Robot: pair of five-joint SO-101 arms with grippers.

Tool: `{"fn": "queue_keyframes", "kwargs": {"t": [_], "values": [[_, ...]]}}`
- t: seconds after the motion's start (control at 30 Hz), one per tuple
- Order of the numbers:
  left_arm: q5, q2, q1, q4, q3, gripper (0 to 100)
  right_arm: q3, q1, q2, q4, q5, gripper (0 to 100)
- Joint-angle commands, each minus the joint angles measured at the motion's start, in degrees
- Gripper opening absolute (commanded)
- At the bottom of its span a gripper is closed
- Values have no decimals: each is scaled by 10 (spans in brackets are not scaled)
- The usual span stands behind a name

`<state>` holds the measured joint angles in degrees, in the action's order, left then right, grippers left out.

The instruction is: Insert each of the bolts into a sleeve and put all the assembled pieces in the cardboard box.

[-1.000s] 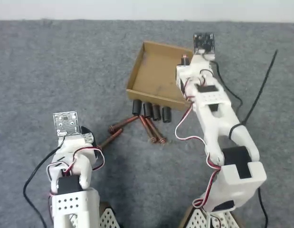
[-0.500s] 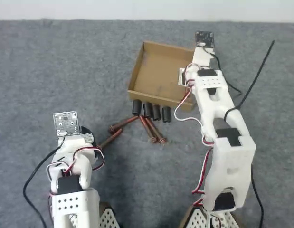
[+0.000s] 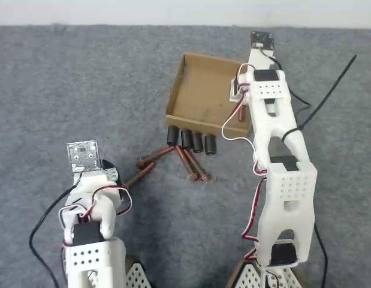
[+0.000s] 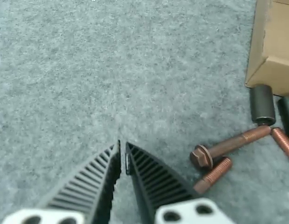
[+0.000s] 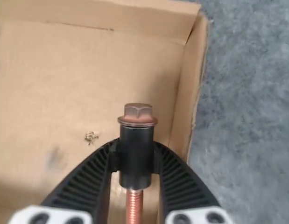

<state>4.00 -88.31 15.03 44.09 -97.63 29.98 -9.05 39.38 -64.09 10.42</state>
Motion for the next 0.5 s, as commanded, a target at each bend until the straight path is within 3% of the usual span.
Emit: {"fn": "queue_keyframes", "kwargs": {"t": [0.0, 0.1, 0.27, 0.47], "values": [[-5, -11, -4, -1, 7, 12, 62, 9, -23, -43, 6, 117], [-5, -11, -4, -1, 7, 12, 81, 9, -23, -75, 6, 126], [-5, -11, -4, -1, 7, 12, 136, 11, -23, -134, 4, 40], [-5, -11, -4, -1, 7, 12, 262, 1, -24, -293, 7, 13]]}}
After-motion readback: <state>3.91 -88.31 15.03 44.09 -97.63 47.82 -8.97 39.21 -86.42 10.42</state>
